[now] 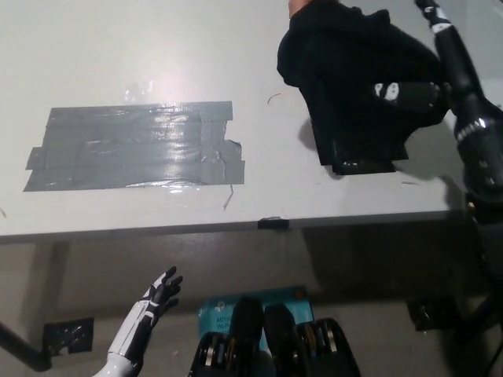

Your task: A person hands a black t-shirt to the robot and rhe robot picks it up with its right hand and places it on the black spot on the desk infron tof it

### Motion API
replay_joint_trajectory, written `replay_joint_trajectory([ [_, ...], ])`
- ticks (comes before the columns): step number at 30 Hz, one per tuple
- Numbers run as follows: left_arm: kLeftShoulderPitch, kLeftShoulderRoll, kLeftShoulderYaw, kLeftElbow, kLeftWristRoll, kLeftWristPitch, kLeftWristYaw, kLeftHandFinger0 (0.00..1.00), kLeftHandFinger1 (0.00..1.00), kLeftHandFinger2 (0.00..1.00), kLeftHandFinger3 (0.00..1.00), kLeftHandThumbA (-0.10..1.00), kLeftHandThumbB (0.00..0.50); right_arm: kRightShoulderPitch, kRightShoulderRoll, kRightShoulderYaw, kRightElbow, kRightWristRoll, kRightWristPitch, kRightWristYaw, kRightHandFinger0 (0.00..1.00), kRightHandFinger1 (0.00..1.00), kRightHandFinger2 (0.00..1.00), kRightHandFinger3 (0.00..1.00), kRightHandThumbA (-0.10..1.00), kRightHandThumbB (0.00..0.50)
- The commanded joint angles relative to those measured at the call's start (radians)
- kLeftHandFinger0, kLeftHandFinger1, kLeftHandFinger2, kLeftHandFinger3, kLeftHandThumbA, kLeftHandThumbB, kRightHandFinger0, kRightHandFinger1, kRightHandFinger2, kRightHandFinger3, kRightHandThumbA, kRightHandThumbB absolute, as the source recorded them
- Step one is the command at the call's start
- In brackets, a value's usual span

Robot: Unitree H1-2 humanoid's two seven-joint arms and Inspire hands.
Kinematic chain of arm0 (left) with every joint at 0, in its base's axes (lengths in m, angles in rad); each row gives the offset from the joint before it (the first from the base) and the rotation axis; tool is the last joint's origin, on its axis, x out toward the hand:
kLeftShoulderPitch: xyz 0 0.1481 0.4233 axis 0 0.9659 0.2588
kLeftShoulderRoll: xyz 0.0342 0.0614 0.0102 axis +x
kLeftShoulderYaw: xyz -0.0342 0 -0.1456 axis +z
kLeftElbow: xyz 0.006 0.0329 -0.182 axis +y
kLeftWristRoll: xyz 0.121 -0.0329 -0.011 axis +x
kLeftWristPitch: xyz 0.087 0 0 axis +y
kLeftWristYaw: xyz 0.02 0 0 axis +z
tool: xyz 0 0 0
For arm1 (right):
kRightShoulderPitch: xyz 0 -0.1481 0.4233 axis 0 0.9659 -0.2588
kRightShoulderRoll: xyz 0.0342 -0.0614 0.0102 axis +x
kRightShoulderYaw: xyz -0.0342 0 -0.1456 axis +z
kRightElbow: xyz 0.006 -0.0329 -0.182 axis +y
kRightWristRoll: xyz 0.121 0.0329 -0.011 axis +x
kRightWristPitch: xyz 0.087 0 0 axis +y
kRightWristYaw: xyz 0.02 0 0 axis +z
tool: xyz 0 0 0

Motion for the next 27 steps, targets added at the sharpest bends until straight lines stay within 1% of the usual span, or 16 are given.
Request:
replay_joint_trajectory([
  [1,-0.018,0.011,-0.005,-0.020,-0.007,-0.019,-0.015,1.00,1.00,1.00,1.00,1.00,0.500,-0.129,-0.043,0.050,0.117,-0.030,-0.017,0.021,1.00,1.00,1.00,1.00,0.99,0.499],
  [6,-0.034,0.011,-0.003,-0.025,0.005,-0.005,-0.011,1.00,1.00,1.00,1.00,1.00,0.500,-0.205,-0.092,0.179,0.208,-0.082,0.003,0.125,1.00,1.00,1.00,1.00,0.95,0.500],
  [8,-0.040,0.011,-0.006,-0.019,0.012,-0.012,-0.009,1.00,1.00,1.00,1.00,1.00,0.500,-0.226,-0.098,0.207,0.240,-0.083,0.001,0.137,1.00,1.00,1.00,1.00,0.73,0.500],
  [9,-0.042,0.012,-0.007,-0.023,0.016,-0.007,-0.008,1.00,1.00,1.00,1.00,1.00,0.500,-0.240,-0.092,0.220,0.274,-0.088,0.002,0.120,1.00,1.00,1.00,1.00,0.46,0.491],
  [10,-0.041,0.012,-0.007,-0.025,0.017,-0.006,-0.008,1.00,1.00,1.00,1.00,1.00,0.500,-0.244,-0.086,0.223,0.298,-0.094,-0.003,0.093,1.00,0.89,0.93,1.00,0.27,0.471],
  [11,-0.041,0.012,-0.008,-0.027,0.019,-0.006,-0.009,1.00,1.00,1.00,1.00,1.00,0.500,-0.246,-0.083,0.231,0.323,-0.111,-0.013,0.060,0.50,0.49,0.50,0.75,0.02,0.338],
  [12,-0.042,0.013,-0.009,-0.028,0.020,-0.006,-0.010,1.00,1.00,1.00,1.00,1.00,0.500,-0.247,-0.081,0.237,0.340,-0.123,-0.020,0.036,0.35,0.41,0.49,0.65,-0.04,0.361],
  [13,-0.042,0.014,-0.010,-0.033,0.022,-0.004,-0.011,1.00,1.00,1.00,1.00,1.00,0.500,-0.249,-0.081,0.258,0.380,-0.159,-0.041,-0.023,0.26,0.36,0.44,0.52,-0.09,0.330],
  [14,-0.043,0.016,-0.011,-0.033,0.025,-0.006,-0.010,1.00,1.00,1.00,1.00,1.00,0.500,-0.244,-0.081,0.265,0.423,-0.172,-0.085,-0.079,0.44,0.32,0.47,0.49,-0.10,0.271],
  [15,-0.046,0.018,-0.011,-0.035,0.030,-0.005,-0.009,1.00,1.00,1.00,1.00,1.00,0.500,-0.245,-0.081,0.266,0.445,-0.171,-0.101,-0.100,0.48,0.31,0.55,0.59,-0.10,0.245],
  [16,-0.048,0.019,-0.012,-0.036,0.033,-0.002,-0.008,1.00,1.00,1.00,1.00,1.00,0.500,-0.239,-0.081,0.262,0.464,-0.169,-0.130,-0.132,0.11,0.23,0.74,0.79,-0.10,0.194],
  [17,-0.050,0.020,-0.012,-0.035,0.034,-0.004,-0.007,1.00,1.00,1.00,1.00,1.00,0.500,-0.236,-0.082,0.261,0.463,-0.170,-0.136,-0.144,0.04,0.24,0.81,0.87,-0.10,0.191],
  [19,-0.054,0.021,-0.013,-0.030,0.034,-0.010,-0.012,1.00,1.00,1.00,1.00,1.00,0.500,-0.220,-0.082,0.246,0.467,-0.173,-0.186,-0.219,0.00,0.44,0.90,0.97,-0.10,0.170],
  [22,-0.052,0.020,-0.014,-0.033,0.037,-0.005,-0.012,1.00,1.00,1.00,1.00,1.00,0.500,-0.204,-0.080,0.219,0.459,-0.160,-0.217,-0.268,0.06,0.65,0.96,1.00,-0.10,0.125],
  [24,-0.051,0.021,-0.013,-0.038,0.038,-0.001,-0.013,1.00,1.00,1.00,1.00,1.00,0.500,-0.194,-0.083,0.207,0.419,-0.164,-0.207,-0.285,0.10,0.69,0.99,1.00,-0.10,0.082],
  [27,-0.057,0.022,-0.012,-0.027,0.043,-0.008,-0.009,1.00,1.00,1.00,1.00,1.00,0.500,-0.185,-0.085,0.181,0.347,-0.168,-0.217,-0.323,0.17,0.68,1.00,1.00,-0.10,0.141],
])
